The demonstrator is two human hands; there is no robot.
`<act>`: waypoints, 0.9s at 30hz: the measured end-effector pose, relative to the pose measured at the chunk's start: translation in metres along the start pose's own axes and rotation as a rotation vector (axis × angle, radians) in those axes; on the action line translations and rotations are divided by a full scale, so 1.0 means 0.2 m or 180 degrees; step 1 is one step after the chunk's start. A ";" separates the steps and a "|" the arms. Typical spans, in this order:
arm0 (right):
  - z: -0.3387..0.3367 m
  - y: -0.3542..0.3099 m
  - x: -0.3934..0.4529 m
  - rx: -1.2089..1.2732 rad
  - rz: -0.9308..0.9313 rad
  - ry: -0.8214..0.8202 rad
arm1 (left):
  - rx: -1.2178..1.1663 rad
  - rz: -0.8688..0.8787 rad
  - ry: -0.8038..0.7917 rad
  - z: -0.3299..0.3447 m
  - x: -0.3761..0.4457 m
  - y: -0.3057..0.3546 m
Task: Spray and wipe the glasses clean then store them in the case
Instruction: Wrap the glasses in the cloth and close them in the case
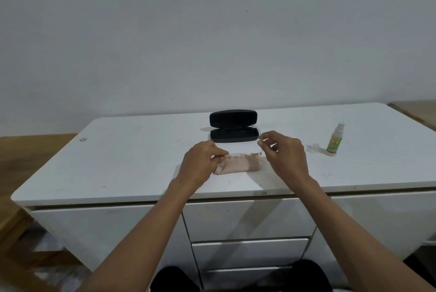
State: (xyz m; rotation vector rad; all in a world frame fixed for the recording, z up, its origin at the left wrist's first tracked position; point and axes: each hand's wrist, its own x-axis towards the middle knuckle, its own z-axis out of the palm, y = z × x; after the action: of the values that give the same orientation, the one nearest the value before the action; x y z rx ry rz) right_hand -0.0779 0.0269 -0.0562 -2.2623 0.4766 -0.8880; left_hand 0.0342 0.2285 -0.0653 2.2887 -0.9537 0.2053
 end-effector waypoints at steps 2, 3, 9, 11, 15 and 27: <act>0.00 -0.01 0.00 -0.0069 -0.0108 -0.0112 | 0.0013 -0.0016 -0.0033 0.01 0.01 0.00; 0.00 -0.02 0.00 -0.0124 -0.0178 -0.0178 | -0.0053 -0.0041 -0.0019 0.01 0.01 0.00; 0.04 -0.01 0.01 -0.0660 -0.0427 -0.0871 | -0.0649 -0.0414 0.0479 -0.02 -0.01 -0.04; 0.05 0.00 0.01 -0.0594 -0.0390 -0.1058 | -0.0623 -0.0372 0.0573 -0.04 -0.02 -0.06; 0.03 0.00 0.00 -0.0358 -0.0476 -0.1103 | -0.0457 -0.0124 0.0201 -0.06 -0.04 -0.10; -0.02 0.02 0.00 -0.0627 -0.0523 -0.1582 | -0.0111 0.0162 -0.0623 -0.07 -0.02 -0.06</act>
State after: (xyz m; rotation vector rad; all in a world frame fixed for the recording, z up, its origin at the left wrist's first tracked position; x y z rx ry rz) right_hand -0.0815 0.0220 -0.0557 -2.6166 0.1572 -0.3348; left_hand 0.0411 0.2454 -0.0617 2.2849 -1.1059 -0.0148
